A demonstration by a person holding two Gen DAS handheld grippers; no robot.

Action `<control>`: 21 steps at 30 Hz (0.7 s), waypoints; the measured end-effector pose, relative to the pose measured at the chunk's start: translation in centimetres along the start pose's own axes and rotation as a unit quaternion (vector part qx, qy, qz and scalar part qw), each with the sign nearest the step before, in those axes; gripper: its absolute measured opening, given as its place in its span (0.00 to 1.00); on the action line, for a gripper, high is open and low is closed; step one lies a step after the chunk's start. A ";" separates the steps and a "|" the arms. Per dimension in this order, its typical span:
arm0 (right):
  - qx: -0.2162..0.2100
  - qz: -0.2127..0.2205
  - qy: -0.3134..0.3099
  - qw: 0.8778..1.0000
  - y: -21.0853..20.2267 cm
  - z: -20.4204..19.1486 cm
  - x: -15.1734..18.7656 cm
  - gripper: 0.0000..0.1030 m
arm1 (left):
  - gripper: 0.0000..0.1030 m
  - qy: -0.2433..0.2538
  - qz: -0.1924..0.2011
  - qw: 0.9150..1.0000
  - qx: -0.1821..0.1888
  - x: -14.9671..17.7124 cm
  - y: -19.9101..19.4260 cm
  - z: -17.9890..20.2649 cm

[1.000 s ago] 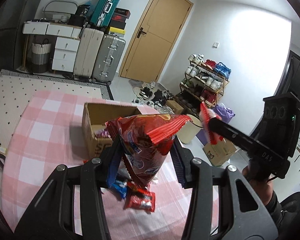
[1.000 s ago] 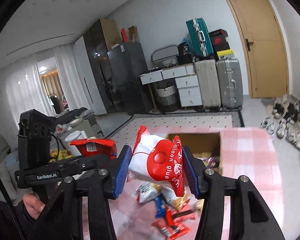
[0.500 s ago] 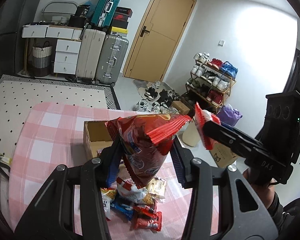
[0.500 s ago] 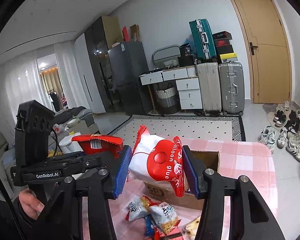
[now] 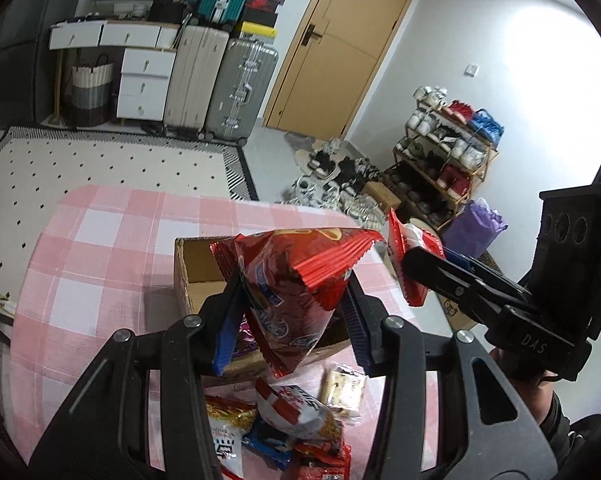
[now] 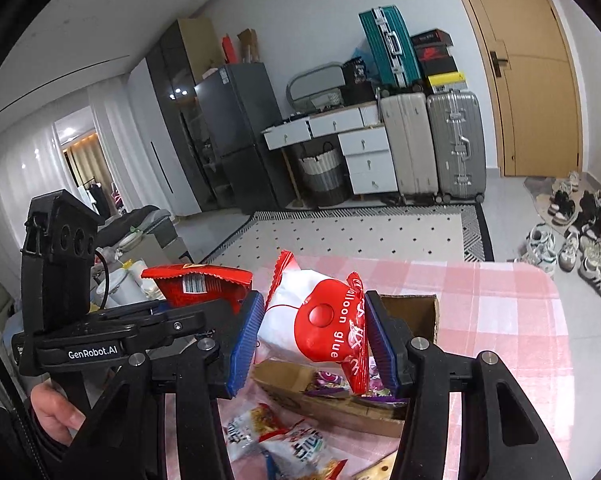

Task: Organize snacks
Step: 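Carry both bags over the box and open both grippers to drop them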

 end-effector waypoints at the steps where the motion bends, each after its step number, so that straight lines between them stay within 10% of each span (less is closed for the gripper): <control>1: 0.000 -0.003 0.001 1.000 0.6 0.3 0.1 0.50 | 0.42 -0.001 -0.004 1.000 -0.001 0.0 0.7 -0.2; 21: 0.020 -0.053 0.031 0.998 10.1 6.9 2.0 0.54 | 0.47 -0.022 -0.076 0.997 0.000 1.5 12.2 -3.7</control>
Point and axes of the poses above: each gripper's, at about its wrist camera, not at the fingertips, and y roughly the way its jaws point, z to its right, x to its underside, the point moved 8 cm from there along y, roughly the way its jaws point, and after that the axes turned 4 degrees about y, right-handed, at the moved point
